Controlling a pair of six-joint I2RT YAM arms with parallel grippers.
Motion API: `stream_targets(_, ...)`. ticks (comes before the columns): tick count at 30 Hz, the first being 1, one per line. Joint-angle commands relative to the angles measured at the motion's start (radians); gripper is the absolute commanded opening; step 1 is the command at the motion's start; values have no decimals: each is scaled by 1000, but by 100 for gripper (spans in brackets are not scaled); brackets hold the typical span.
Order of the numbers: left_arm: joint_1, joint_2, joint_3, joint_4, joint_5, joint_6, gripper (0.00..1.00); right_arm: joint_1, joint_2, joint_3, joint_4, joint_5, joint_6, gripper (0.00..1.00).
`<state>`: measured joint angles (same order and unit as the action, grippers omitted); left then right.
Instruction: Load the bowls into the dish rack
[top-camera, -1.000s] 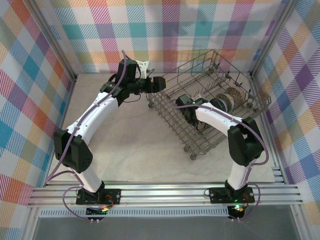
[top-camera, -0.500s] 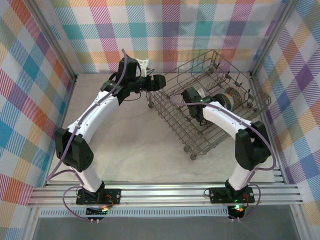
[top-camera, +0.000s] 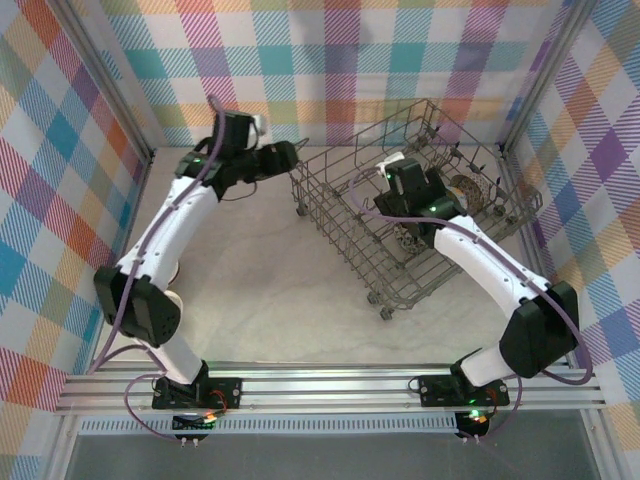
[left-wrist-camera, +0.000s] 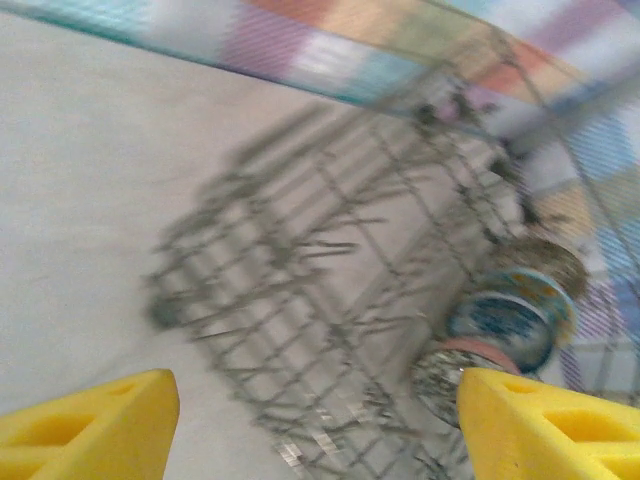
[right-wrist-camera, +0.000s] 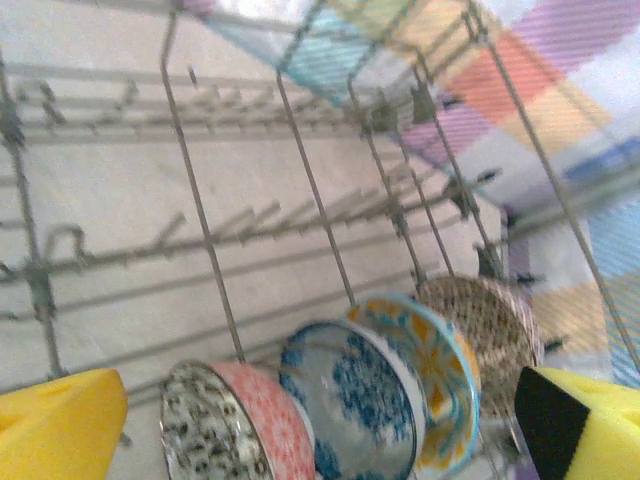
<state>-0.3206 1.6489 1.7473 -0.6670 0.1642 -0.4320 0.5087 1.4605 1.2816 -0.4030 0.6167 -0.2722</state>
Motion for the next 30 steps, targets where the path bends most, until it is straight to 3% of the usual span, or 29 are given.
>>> stream_targets(1,88,-117,18,-279,-162,-57,75,-9,11,80,104,-131,-43,99)
stream_targets(6,311,-165,-63,-539,-199,-45,75,-16,86,229,75,-260,-34,99)
stream_targets(9,449,-153,-155,-575,-169,-1,73,-16,120,280,68,-340,-11,99)
stream_targets(12,525,-116,-208,-572,-179,34,71,-17,130,288,57,-394,11,99)
stream_targets(30,584,260,-112,-569,-245,101,61,-23,142,237,-12,-429,25,100)
